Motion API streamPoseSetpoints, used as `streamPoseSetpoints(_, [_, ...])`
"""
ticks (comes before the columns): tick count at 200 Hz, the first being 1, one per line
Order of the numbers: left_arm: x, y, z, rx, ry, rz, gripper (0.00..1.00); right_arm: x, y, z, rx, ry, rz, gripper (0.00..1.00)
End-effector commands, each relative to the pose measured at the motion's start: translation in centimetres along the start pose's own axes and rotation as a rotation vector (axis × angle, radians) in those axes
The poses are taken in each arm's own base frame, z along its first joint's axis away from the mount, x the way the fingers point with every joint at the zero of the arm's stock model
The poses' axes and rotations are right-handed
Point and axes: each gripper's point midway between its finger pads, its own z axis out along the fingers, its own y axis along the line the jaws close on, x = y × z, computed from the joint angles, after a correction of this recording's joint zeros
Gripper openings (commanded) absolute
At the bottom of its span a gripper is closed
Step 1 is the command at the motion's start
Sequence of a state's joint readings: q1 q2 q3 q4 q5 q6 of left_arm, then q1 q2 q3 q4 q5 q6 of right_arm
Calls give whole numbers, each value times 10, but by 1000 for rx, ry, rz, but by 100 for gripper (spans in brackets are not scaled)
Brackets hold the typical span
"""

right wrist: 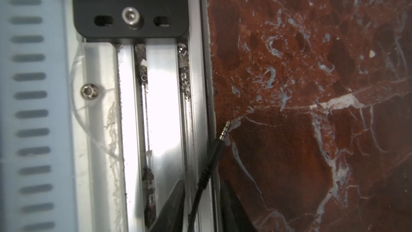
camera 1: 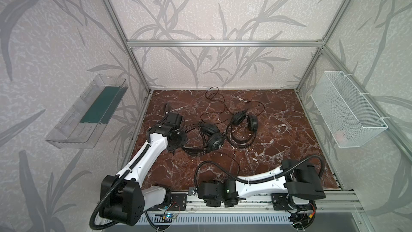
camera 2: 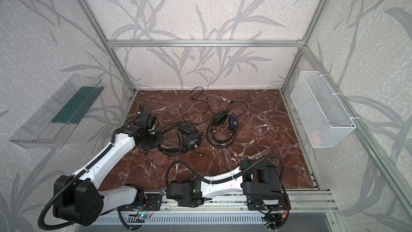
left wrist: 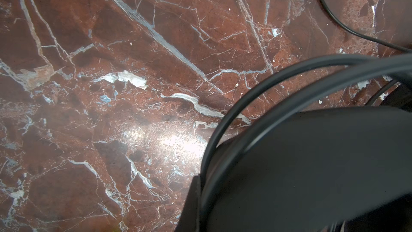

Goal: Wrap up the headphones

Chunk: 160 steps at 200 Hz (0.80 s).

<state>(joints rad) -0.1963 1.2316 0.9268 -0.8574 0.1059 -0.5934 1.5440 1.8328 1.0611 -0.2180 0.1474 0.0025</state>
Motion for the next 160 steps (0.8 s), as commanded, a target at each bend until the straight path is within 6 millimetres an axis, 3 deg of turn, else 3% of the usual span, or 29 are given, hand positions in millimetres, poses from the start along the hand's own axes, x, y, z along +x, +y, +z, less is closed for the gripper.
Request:
streamPoseSetpoints(1, [-9,-10,-10,55,-55,10,0,-3,4,5,-29,3,3,29])
streamPoseSetpoints(53, [-10,-10,-10,58,-67,9,0,2,6,11,-55,36,21,17])
streamPoseSetpoints(114, [-13,-10,-12,67,-90,7,0,23,4,19,-91,114,67,10])
streamPoseSetpoints(140, [-12,-10,-11,65,-86,6,0,16,5,12,-104,99,69,0])
streamPoseSetpoints(160, [-11,-9,-11,64,-84,4,0,-2,9,-8,-129,21,54,0])
